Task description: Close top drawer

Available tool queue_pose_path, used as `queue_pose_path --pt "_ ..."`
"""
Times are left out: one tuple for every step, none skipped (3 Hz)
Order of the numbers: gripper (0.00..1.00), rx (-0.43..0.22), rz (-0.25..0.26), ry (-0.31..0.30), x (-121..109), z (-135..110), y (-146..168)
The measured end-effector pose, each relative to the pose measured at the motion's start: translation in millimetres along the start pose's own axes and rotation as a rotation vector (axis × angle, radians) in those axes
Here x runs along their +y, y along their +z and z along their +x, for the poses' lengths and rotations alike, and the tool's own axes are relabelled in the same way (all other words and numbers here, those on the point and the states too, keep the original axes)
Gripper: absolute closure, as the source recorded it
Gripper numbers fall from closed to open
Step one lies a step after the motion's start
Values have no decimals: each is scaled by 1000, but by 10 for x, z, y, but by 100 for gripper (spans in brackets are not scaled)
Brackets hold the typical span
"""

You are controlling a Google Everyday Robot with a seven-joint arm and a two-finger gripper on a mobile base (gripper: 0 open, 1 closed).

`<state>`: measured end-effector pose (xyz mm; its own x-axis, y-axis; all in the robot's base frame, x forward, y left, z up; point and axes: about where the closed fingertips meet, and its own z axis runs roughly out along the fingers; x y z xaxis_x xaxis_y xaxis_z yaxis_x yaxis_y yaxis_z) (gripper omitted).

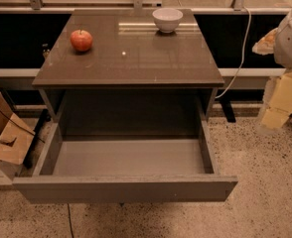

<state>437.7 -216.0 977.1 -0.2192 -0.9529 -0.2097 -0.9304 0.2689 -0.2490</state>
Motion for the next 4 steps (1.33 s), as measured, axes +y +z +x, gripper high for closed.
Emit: queue_pose_path --pt "32 -25 -20 5 115 30 68" --pt "55 -65 -77 6 386 68 263" --pt "78 -99 -159 26 742 115 648" --pt "100 -126 -239 75 1106 194 1185"
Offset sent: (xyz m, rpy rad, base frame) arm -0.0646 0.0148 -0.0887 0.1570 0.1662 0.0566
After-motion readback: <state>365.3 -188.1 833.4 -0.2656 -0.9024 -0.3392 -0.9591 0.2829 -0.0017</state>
